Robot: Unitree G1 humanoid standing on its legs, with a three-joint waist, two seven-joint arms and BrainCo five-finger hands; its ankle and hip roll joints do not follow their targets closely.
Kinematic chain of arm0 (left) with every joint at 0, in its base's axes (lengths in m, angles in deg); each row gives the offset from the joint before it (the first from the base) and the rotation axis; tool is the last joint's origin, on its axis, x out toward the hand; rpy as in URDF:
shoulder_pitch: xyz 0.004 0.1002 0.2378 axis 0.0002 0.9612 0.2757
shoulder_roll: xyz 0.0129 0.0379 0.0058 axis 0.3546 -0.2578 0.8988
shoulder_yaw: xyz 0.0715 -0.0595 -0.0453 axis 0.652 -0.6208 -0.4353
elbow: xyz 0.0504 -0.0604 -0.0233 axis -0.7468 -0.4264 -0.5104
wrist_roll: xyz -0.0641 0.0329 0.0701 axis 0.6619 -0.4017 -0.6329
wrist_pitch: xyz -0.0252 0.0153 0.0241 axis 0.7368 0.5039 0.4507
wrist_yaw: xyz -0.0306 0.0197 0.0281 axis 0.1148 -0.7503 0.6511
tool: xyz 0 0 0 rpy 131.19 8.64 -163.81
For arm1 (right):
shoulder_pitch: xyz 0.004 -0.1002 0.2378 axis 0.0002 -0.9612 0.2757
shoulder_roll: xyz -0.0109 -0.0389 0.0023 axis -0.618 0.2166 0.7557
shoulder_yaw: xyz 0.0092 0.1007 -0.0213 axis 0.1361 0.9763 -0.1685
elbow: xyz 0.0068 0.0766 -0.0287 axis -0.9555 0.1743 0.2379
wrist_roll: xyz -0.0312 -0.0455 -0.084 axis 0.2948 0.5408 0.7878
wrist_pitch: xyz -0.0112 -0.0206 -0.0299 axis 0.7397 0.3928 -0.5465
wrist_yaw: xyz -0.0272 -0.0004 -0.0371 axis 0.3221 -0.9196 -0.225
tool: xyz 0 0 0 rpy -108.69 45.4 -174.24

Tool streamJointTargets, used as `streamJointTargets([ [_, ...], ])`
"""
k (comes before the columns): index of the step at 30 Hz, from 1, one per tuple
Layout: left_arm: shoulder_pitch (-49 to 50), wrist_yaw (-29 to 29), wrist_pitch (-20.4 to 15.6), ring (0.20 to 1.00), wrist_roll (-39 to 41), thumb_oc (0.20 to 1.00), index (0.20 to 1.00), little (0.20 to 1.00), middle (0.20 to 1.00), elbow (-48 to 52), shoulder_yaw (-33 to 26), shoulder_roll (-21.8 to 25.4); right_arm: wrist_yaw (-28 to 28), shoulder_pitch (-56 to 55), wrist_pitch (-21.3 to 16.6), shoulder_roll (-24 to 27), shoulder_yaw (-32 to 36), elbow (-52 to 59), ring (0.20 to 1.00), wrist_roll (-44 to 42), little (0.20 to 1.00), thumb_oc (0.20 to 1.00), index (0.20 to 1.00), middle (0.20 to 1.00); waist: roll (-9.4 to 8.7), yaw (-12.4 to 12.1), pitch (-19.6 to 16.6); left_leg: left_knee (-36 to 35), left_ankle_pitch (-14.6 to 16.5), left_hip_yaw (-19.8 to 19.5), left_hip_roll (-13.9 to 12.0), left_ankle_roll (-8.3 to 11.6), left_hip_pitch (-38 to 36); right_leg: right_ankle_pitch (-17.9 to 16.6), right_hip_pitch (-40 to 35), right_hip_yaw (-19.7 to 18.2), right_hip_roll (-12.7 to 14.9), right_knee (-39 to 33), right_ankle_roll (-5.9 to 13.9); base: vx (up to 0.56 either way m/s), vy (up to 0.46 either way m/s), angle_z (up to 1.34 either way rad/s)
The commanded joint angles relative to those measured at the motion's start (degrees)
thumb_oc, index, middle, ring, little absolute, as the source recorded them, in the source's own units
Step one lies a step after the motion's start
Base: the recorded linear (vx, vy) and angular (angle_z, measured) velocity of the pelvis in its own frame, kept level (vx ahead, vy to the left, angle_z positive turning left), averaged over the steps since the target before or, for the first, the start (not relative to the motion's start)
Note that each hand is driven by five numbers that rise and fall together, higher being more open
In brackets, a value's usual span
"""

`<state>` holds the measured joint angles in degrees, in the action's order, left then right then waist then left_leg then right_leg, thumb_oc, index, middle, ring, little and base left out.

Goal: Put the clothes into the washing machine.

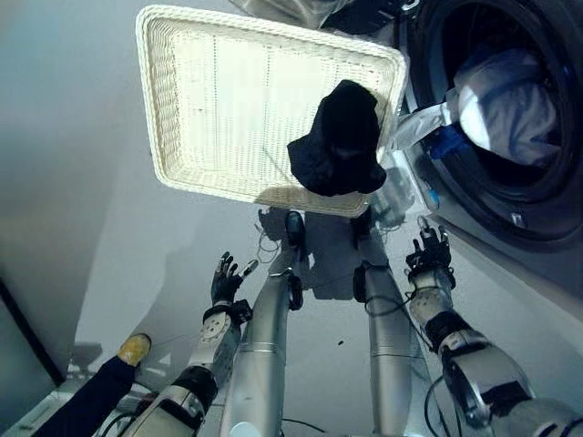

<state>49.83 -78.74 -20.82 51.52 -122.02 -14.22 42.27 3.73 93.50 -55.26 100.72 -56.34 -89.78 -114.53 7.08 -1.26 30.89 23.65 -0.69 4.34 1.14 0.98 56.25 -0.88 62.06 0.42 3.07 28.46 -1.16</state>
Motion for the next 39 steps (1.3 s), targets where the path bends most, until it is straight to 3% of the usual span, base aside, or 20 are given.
streamJointTargets([
  [1, -1.02, -0.56, -0.18, 1.0, 0.33, 1.0, 1.0, 1.0, 1.0, 1.1, 0.19, -1.0, 2.84, 0.68, 4.34, 4.16, 0.79, -0.26, 1.0, -6.16, 1.0, 1.0, 1.0, 1.0, 6.57, -0.13, -1.1, -1.71, -2.3, -1.06, 1.07, 1.3, 2.92, 6.48, 2.79, 3.24, -2.26, 7.17, 2.31, 0.02, -0.077, 0.11],
  [5, -2.15, -1.35, -0.51, 1.0, -0.12, 1.0, 1.0, 1.0, 1.0, 3.09, 1.46, -0.2, 1.51, 6.3, 3.03, 7.44, 2.2, -2.05, 1.0, -6.54, 1.0, 1.0, 1.0, 1.0, 6.94, -1.52, -1.1, -0.57, -2.7, -1.97, 0.6, 1.61, 7.96, 6.18, 7.69, 3.61, -1.81, 9.26, 2.7, 0.03, -0.135, 0.09],
  [10, -3.12, -1.9, -0.39, 1.0, -0.31, 1.0, 1.0, 1.0, 1.0, 4.96, 2.27, 0.78, -0.92, 10.85, 0.34, 9.84, 1.87, -3.05, 1.0, -1.1, 1.0, 1.0, 1.0, 1.0, 7.22, -2.49, -1.1, -0.61, -3.02, -2.71, 0.32, 1.69, 10.95, 5.81, 10.73, 3.95, -1.34, 9.88, 3.11, 0.01, -0.088, 0.08],
  [12, -3.96, -2.4, 0.64, 1.0, -0.1, 1.0, 1.0, 1.0, 1.0, 7.08, 2.66, 2.84, -3.52, 16.0, -1.55, 13.61, -0.13, -2.81, 1.0, 4.19, 1.0, 1.0, 1.0, 1.0, 6.99, -3.25, -1.1, -0.99, -3.16, -3.46, 0.21, 1.7, 13.28, 5.23, 12.81, 4.31, -1.01, 9.43, 3.47, -0.01, -0.133, 0.02],
  [18, -1.42, -2.53, 0.26, 1.0, -0.04, 1.0, 1.0, 1.0, 1.0, 10.62, 2.25, 5.24, -2.99, 19.46, -7.45, 18.13, -1.93, 3.91, 1.0, 8.21, 1.0, 1.0, 1.0, 1.0, 6.17, -3.44, -1.1, -2.94, -3.38, -4.46, 0.38, 1.99, 12.92, 4.5, 11.93, 4.63, -1.27, 6.61, 3.94, -0.02, -0.053, 0.03],
  [21, 0.11, -1.66, -0.48, 1.0, -0.5, 1.0, 1.0, 1.0, 1.0, 11.31, 1.56, 5.55, -2.67, 20.3, -8.58, 19.34, -3.02, 8.15, 1.0, 9.22, 1.0, 1.0, 1.0, 1.0, 5.89, -3.17, -1.1, -4.3, -3.71, -4.32, 0.41, 2.36, 11.53, 4.0, 10.43, 4.77, -1.68, 4.51, 3.96, -0.03, 0.022, 0.01],
  [28, 3.25, 0.54, -1.66, 1.0, 0.24, 1.0, 1.0, 1.0, 1.0, 11.91, -0.19, 6.71, 2.95, 17.15, -10.26, 22.0, -0.6, 17.77, 1.0, 3.48, 1.0, 1.0, 1.0, 1.0, 4.4, -1.34, -1.1, -5.79, -3.38, -2.42, 0.36, 2.5, 5.42, 2.85, 4.63, 5.19, -2.6, 0.97, 3.75, -0.05, 0.036, -0.02],
  [39, 4.83, 0.55, 0.79, 1.0, 0.21, 1.0, 1.0, 1.0, 1.0, 10.28, -0.96, 6.84, 3.21, 14.19, -14.65, 22.62, 5.51, 26.38, 1.0, -9.69, 1.0, 1.0, 1.0, 1.0, 2.66, 1.62, -1.1, -5.03, -0.72, -0.01, 1.59, 1.6, -3.6, 1.46, -3.74, 4.86, -3.04, -2.95, 3.4, -0.03, 0.034, -0.01],
])
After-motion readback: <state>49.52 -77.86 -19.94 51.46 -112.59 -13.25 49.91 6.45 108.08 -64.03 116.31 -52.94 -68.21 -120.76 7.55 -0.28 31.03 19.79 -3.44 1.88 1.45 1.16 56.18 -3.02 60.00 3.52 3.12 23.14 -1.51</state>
